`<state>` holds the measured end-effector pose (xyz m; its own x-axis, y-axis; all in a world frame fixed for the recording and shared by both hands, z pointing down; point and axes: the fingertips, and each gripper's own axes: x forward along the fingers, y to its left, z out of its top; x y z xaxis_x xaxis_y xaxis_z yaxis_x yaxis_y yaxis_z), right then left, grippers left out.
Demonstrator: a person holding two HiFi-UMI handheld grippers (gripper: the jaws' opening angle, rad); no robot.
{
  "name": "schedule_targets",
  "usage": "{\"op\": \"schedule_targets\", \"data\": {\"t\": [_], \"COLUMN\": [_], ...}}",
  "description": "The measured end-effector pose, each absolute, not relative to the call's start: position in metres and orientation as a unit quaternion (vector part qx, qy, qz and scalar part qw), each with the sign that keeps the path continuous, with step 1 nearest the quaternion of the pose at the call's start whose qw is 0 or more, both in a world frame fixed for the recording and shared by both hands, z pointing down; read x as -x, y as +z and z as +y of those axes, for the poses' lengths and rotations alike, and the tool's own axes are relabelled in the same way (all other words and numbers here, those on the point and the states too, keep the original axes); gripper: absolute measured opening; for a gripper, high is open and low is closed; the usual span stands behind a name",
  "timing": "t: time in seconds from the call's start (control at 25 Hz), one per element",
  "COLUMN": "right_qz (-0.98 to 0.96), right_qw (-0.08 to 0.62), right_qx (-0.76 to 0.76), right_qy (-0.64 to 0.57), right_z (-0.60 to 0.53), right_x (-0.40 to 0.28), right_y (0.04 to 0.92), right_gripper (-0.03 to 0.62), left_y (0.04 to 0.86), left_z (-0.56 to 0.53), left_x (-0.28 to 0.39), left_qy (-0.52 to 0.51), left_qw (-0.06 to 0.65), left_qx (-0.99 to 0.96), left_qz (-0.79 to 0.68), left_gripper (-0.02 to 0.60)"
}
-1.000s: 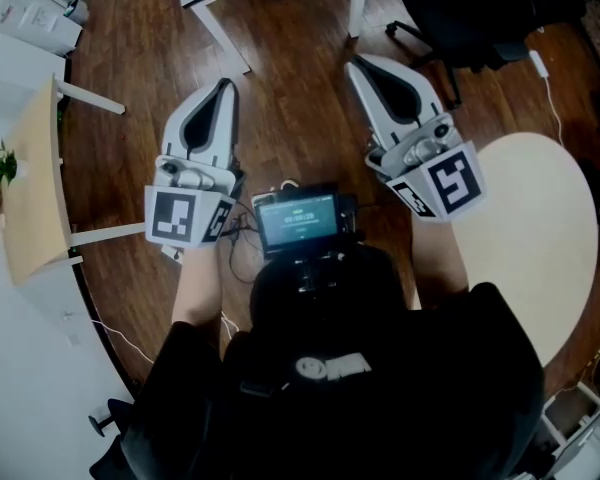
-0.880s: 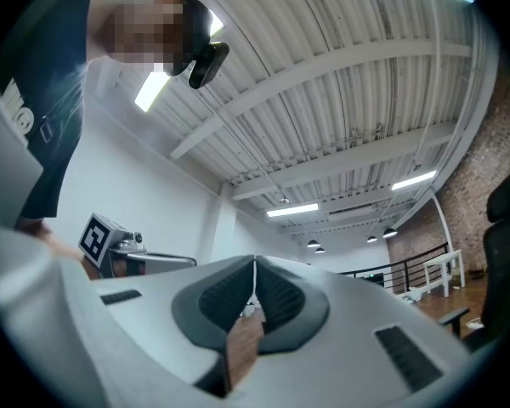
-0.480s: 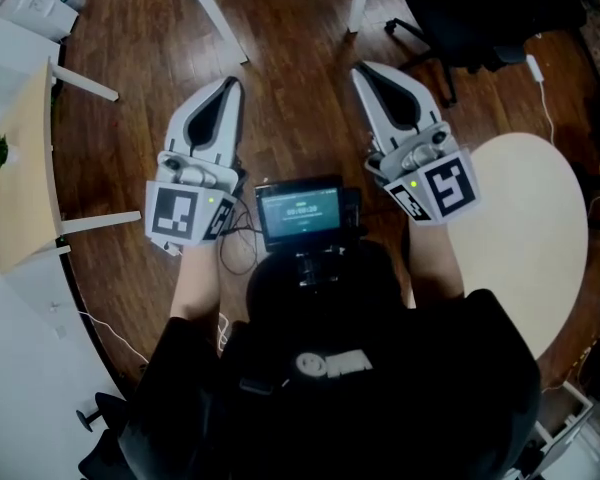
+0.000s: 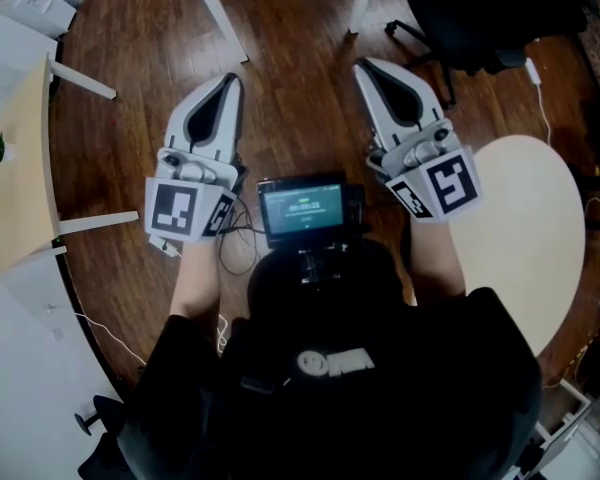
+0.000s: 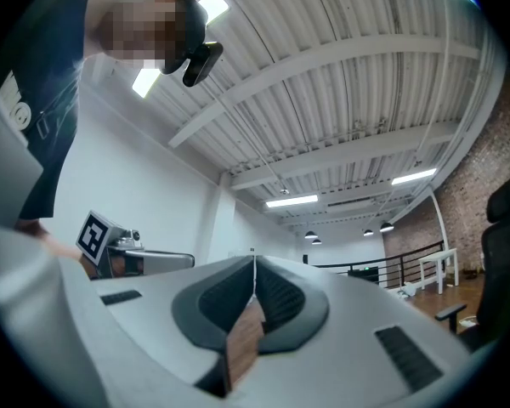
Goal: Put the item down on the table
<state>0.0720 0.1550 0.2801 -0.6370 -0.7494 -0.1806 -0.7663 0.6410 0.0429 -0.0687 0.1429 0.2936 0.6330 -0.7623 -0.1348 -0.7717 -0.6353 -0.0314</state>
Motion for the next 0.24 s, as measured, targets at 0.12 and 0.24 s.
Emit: {"op": "schedule_targets", "data": {"t": [0.12, 0.24], "right_qz": [0.903, 0.903], "right_qw": [0.072, 0.073], "right_qx": [0.419, 0.42], "right_qy": [0.059, 0.06], "right_z": [0.1545, 0.154], "right_x": [-0.0726, -0.0741], "right_y": [0.278, 0.2766], "right_gripper": [0.012, 0.012], "left_y": [0.2924, 0.2913], "left_z": [0.1427, 0.142], "left_x": [0.0658, 0.063], "left_qy": [0.055, 0.055], "left_qw": [0.045, 0.046], "left_qx": [0.904, 0.906], "left_qz": [0.421, 0.418], "left_gripper": [0.001, 0.001]}}
